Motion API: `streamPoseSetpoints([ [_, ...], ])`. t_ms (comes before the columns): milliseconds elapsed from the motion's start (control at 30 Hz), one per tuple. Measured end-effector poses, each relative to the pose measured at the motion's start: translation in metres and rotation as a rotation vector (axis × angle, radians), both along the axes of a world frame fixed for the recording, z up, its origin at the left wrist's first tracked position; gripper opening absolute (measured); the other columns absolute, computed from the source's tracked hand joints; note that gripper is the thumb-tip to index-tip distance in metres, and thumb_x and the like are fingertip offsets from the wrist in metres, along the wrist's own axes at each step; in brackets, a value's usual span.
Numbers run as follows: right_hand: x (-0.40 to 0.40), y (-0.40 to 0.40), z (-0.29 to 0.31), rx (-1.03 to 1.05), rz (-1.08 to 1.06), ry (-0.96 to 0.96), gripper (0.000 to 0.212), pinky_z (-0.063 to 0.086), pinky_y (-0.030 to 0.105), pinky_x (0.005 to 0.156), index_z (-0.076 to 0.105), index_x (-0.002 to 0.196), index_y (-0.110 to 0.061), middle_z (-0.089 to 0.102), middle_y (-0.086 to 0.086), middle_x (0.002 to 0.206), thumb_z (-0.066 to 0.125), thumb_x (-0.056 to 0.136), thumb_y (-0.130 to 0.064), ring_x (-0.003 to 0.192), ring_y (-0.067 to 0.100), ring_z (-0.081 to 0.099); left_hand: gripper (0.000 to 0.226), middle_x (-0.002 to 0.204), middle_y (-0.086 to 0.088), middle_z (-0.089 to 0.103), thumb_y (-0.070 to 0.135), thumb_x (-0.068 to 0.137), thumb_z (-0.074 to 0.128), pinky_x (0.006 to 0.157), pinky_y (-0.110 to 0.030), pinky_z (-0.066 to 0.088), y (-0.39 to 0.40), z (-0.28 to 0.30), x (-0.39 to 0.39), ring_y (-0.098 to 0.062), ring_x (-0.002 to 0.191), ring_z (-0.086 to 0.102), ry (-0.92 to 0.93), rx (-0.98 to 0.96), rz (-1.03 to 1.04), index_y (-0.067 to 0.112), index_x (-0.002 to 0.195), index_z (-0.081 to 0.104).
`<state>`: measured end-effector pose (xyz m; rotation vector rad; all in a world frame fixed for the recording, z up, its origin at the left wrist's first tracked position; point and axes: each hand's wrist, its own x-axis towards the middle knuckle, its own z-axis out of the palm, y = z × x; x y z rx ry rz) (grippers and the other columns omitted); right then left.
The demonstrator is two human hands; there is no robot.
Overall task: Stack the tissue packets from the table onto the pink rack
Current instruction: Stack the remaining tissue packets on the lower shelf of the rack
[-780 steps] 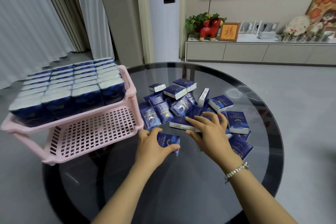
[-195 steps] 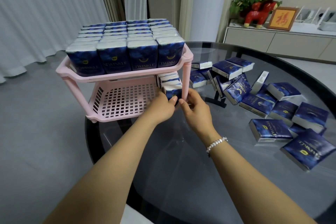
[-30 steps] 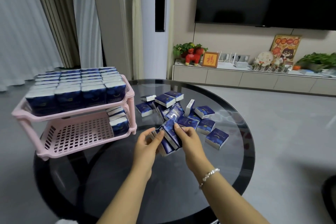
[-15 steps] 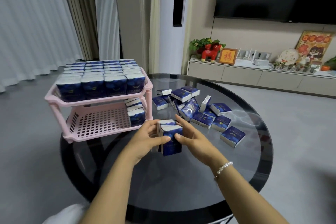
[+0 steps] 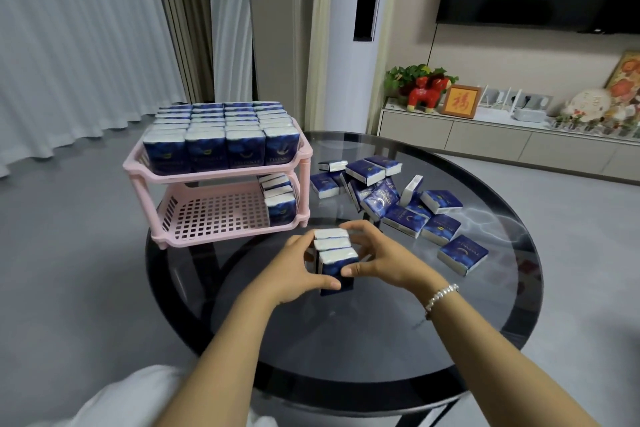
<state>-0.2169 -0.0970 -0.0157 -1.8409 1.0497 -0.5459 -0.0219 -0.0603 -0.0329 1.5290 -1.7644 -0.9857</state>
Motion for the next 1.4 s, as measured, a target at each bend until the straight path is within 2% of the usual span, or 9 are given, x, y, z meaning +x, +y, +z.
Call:
streamPoseSetpoints([
  [233, 0.014, -0.005, 0.007, 0.042, 0.016, -0.12, 0.06, 0.049, 0.018, 0.075, 0.045, 0.118, -0.033, 0.062, -0.011, 0.119, 0.077, 0.073, -0.008, 0.091, 0.007, 0.062, 0.074, 0.128, 0.009, 0.056, 0.014, 0.071, 0.082, 0.094, -0.019, 0.041, -0.001, 0.012, 0.012, -0.004, 0.114, 0.053, 0.121, 0.029, 0.036, 0.021, 0.133, 0.043],
  [400, 0.046, -0.009, 0.013, 0.044, 0.052, -0.272, 0.061, 0.052, 0.019, 0.081, 0.047, 0.132, -0.019, 0.061, -0.01, 0.118, 0.072, 0.078, -0.006, 0.1, 0.001, 0.062, 0.068, 0.123, 0.005, 0.06, 0.015, 0.07, 0.082, 0.105, -0.036, 0.042, -0.005, 0.022, 0.053, -0.011, 0.117, 0.056, 0.13, 0.034, 0.104, 0.021, 0.126, 0.045],
  [600, 0.096, -0.026, -0.013, -0.124, -0.365, -0.34, 0.046, 0.048, 0.015, 0.074, 0.052, 0.119, -0.016, 0.057, 0.001, 0.118, 0.072, 0.08, -0.031, 0.101, 0.011, 0.058, 0.072, 0.126, 0.001, 0.057, 0.02, 0.072, 0.081, 0.107, -0.041, 0.041, -0.011, 0.026, 0.108, -0.016, 0.117, 0.056, 0.072, 0.018, 0.255, 0.019, 0.131, 0.038],
  [667, 0.111, -0.035, -0.023, -0.179, -0.467, -0.306, 0.045, 0.047, 0.022, 0.085, 0.049, 0.12, -0.014, 0.049, -0.001, 0.118, 0.07, 0.082, -0.027, 0.107, 0.015, 0.054, 0.085, 0.131, 0.002, 0.054, 0.036, 0.065, 0.081, 0.107, -0.041, 0.04, -0.014, 0.024, 0.12, -0.017, 0.118, 0.054, 0.012, 0.014, 0.311, 0.02, 0.135, 0.035],
  [767, 0.128, -0.045, -0.037, -0.184, -0.546, -0.28, 0.05, 0.042, 0.036, 0.101, 0.043, 0.129, -0.014, 0.044, 0.0, 0.123, 0.065, 0.086, -0.026, 0.121, 0.021, 0.044, 0.08, 0.135, 0.004, 0.05, 0.031, 0.074, 0.079, 0.108, -0.039, 0.039, -0.026, 0.019, 0.132, -0.017, 0.121, 0.05, 0.013, 0.021, 0.379, 0.019, 0.138, 0.033],
  [1000, 0.146, -0.054, -0.054, -0.181, -0.665, -0.299, 0.021, 0.036, 0.013, 0.057, 0.047, 0.116, -0.018, 0.056, -0.009, 0.09, 0.047, 0.097, -0.028, 0.072, 0.003, 0.052, 0.075, 0.144, -0.005, 0.042, 0.032, 0.082, 0.072, 0.095, -0.025, 0.034, -0.065, 0.01, 0.143, -0.024, 0.129, 0.043, -0.057, -0.007, 0.478, 0.013, 0.142, 0.031],
  [1167, 0.145, -0.058, -0.058, -0.213, -0.705, -0.271, 0.017, 0.036, 0.006, 0.055, 0.05, 0.112, -0.018, 0.055, -0.013, 0.089, 0.046, 0.098, -0.026, 0.076, 0.005, 0.052, 0.083, 0.151, -0.008, 0.034, 0.036, 0.087, 0.065, 0.092, -0.025, 0.032, -0.091, 0.003, 0.146, -0.027, 0.133, 0.039, -0.143, 0.033, 0.46, 0.014, 0.149, 0.016],
  [1267, 0.145, -0.06, -0.06, -0.224, -0.712, -0.257, 0.016, 0.036, 0.011, 0.057, 0.051, 0.111, -0.018, 0.056, -0.016, 0.085, 0.046, 0.097, -0.025, 0.076, 0.006, 0.053, 0.072, 0.144, -0.008, 0.043, 0.026, 0.087, 0.066, 0.09, -0.024, 0.034, -0.107, 0.002, 0.147, -0.027, 0.129, 0.044, -0.091, 0.019, 0.469, 0.012, 0.144, 0.024],
  [1400, 0.145, -0.063, -0.063, -0.234, -0.708, -0.246, 0.015, 0.037, 0.011, 0.058, 0.051, 0.109, -0.018, 0.055, -0.019, 0.079, 0.046, 0.097, -0.025, 0.071, 0.0, 0.052, 0.067, 0.147, -0.008, 0.039, 0.029, 0.088, 0.064, 0.107, -0.038, 0.037, -0.124, -0.002, 0.146, -0.028, 0.132, 0.041, -0.096, 0.025, 0.455, 0.017, 0.143, 0.028],
])
